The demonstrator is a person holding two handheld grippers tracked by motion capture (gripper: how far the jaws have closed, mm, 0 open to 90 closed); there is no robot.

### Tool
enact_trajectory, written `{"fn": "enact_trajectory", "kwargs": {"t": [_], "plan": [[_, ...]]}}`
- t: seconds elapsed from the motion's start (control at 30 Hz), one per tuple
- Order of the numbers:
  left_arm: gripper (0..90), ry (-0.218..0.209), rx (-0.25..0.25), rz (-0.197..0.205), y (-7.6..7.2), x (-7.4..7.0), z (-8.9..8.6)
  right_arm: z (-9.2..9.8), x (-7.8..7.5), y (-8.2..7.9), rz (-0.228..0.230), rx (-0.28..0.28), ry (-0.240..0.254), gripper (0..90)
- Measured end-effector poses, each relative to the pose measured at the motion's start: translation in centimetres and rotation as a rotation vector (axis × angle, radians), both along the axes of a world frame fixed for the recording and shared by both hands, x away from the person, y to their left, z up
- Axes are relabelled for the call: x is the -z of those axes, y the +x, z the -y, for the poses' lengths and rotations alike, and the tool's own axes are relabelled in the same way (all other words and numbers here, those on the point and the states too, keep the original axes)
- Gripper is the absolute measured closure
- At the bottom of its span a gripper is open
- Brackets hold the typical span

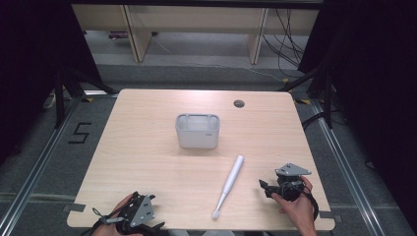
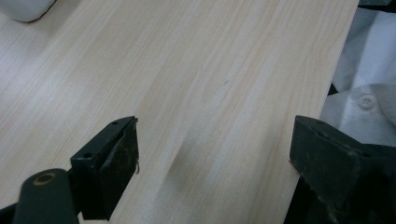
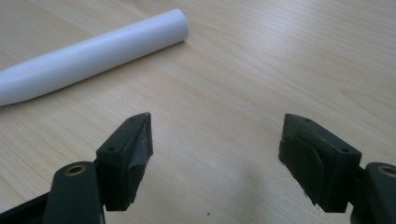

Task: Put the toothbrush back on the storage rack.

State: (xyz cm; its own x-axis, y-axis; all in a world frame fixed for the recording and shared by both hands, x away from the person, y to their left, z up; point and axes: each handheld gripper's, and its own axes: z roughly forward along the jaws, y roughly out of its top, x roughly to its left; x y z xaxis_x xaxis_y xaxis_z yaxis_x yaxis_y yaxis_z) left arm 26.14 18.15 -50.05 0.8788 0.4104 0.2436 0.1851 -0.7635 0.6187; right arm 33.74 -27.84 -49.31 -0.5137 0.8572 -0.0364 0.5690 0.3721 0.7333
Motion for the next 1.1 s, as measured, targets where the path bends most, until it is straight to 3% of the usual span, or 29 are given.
{"fn": "enact_trajectory", "kwargs": {"t": [0.07,0.13,0.27,0.37,0.47,0.63,0.77,0.83,0.9,1.03,1.1], "plan": [[15.4,0.003,0.006,-0.009,0.1,0.0,0.0,0.0,0.0,0.2,0.02,-0.015,0.001,26.5],[15.4,0.01,-0.019,0.028,-0.1,0.1,0.1,-0.1,0.1,0.2,0.022,-0.007,-0.012,26.5],[15.4,0.003,-0.012,0.014,0.0,0.2,0.0,-0.2,-0.1,0.3,0.047,-0.004,0.0,26.9],[15.4,0.006,-0.021,0.028,0.0,0.1,0.1,-0.4,-0.2,0.4,0.048,-0.01,0.003,29.3],[15.3,0.002,-0.011,0.012,0.0,0.2,0.0,-0.8,-0.3,0.4,0.049,-0.022,0.013,34.8],[15.4,0.002,-0.012,0.014,0.0,0.2,0.0,-1.4,-0.5,0.5,0.063,-0.05,0.005,47.3],[15.4,-0.002,-0.012,0.013,0.0,0.2,0.0,-2.2,-0.8,0.4,0.056,-0.052,0.033,60.0],[15.4,0.002,-0.007,0.008,0.1,0.1,0.0,-2.3,-1.0,0.6,0.085,-0.078,0.031,66.5],[15.3,-0.009,-0.01,0.009,0.1,0.2,0.0,-2.5,-1.1,0.4,0.072,-0.073,0.05,74.0],[15.4,-0.001,-0.008,0.012,0.1,0.2,0.0,-2.9,-1.2,0.8,0.102,-0.098,0.035,84.0],[15.4,-0.008,-0.011,0.013,0.2,0.2,0.0,-3.3,-1.2,0.9,0.081,-0.09,0.04,87.2]]}}
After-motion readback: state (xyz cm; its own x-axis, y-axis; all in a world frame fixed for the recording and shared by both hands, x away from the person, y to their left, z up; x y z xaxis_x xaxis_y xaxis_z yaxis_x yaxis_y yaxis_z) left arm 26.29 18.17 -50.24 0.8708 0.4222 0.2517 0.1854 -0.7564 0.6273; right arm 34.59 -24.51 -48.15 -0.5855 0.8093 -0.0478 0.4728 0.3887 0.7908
